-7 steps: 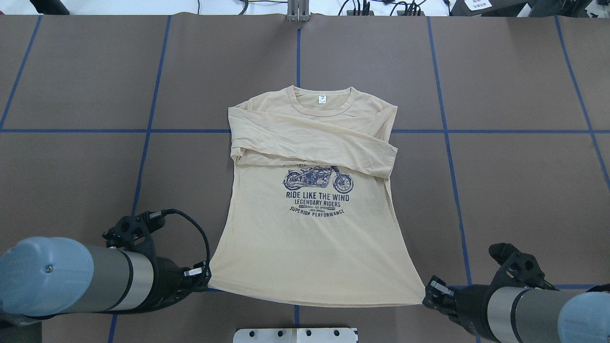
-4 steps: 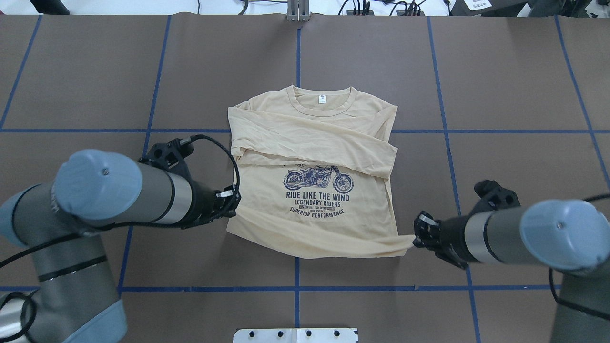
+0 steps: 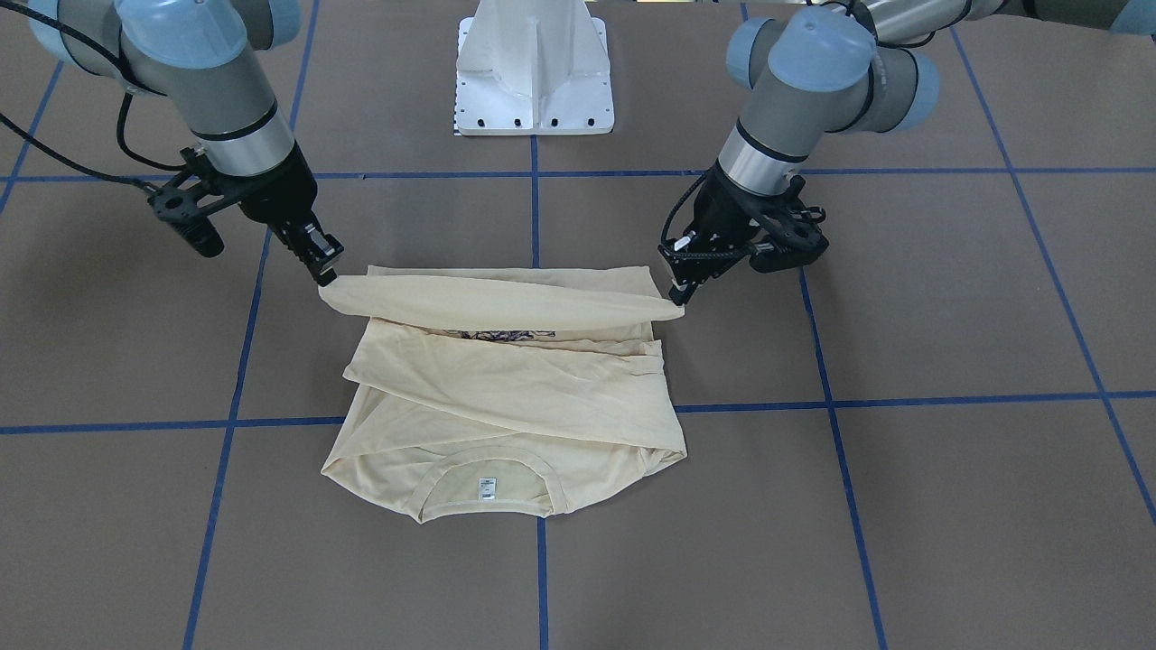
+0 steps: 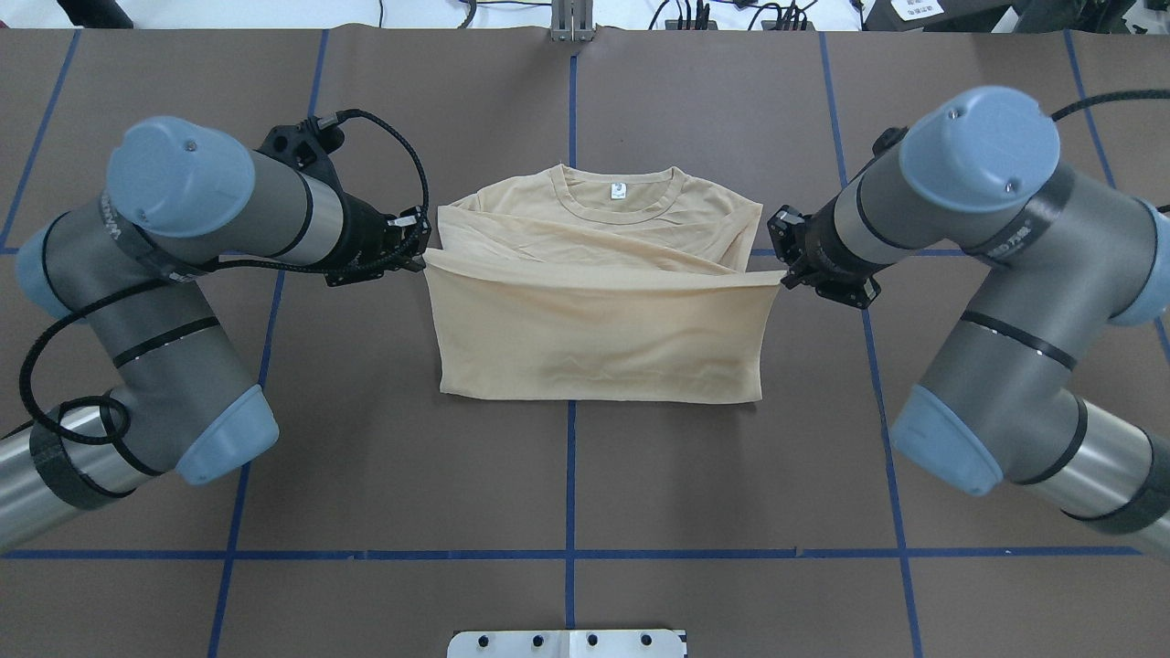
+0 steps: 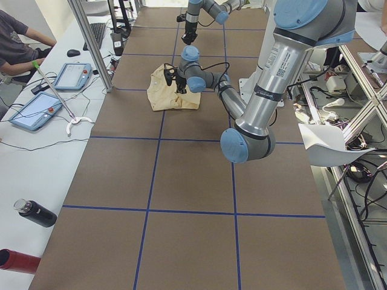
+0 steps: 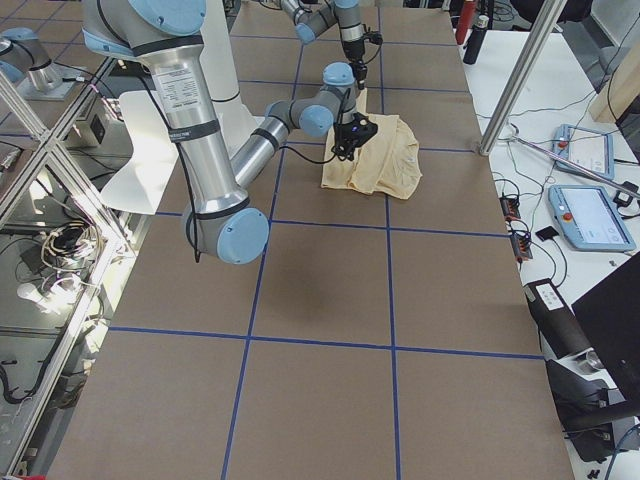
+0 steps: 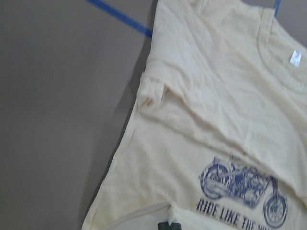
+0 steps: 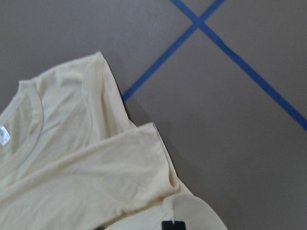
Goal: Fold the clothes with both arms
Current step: 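Lift the hem with both grippers and fold it up toward the collar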
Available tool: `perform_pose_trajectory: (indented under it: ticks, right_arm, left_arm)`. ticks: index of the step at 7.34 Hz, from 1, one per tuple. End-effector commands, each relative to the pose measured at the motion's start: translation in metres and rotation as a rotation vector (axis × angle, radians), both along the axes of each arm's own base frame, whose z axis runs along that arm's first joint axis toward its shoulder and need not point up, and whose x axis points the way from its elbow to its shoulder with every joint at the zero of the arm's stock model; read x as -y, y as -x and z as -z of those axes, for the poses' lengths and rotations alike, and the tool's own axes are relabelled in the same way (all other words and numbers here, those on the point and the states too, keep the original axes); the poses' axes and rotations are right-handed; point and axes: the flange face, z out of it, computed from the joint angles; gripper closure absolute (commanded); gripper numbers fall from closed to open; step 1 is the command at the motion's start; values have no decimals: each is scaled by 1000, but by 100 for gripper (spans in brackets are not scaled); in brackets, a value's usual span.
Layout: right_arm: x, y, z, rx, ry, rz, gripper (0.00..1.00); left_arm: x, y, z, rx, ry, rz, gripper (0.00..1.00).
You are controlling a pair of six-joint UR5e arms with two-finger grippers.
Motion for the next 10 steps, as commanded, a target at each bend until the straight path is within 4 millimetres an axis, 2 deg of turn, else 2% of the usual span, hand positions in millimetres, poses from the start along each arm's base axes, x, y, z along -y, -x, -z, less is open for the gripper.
perform_pose_trajectory:
  ticks: [1,2,3,5,6,7,8,9,10]
  right_arm:
    - [62,5,-4,-72,-28,21,100]
    - [82,25,-17,-105,-19,42,100]
    - [105,46,-20,-129,-10,56,100]
    - [137,79,-41,-133,-14,64,100]
    - [147,92,-61,-148,-13,62,100]
    - [154,102,-65,-169,-29,51,100]
    - [149,126,-77,-215,-33,60,100]
    - [153,131,-70,-228,-50,47,100]
    - [154,131,-77,-237,-43,48,100]
  left_arm:
    - [35,10,-5,-8,-14,33,100]
    - [50,-6,-5,6,1,35,100]
    - [72,-26,-8,20,11,41,100]
    - [104,-53,-48,18,-23,83,100]
    - [119,-68,-51,39,-15,92,100]
    - [131,-78,-56,65,-9,112,100]
    - [138,-84,-64,69,-20,131,100]
    - [139,-86,-70,65,-25,131,100]
    - [139,-86,-74,69,-22,131,100]
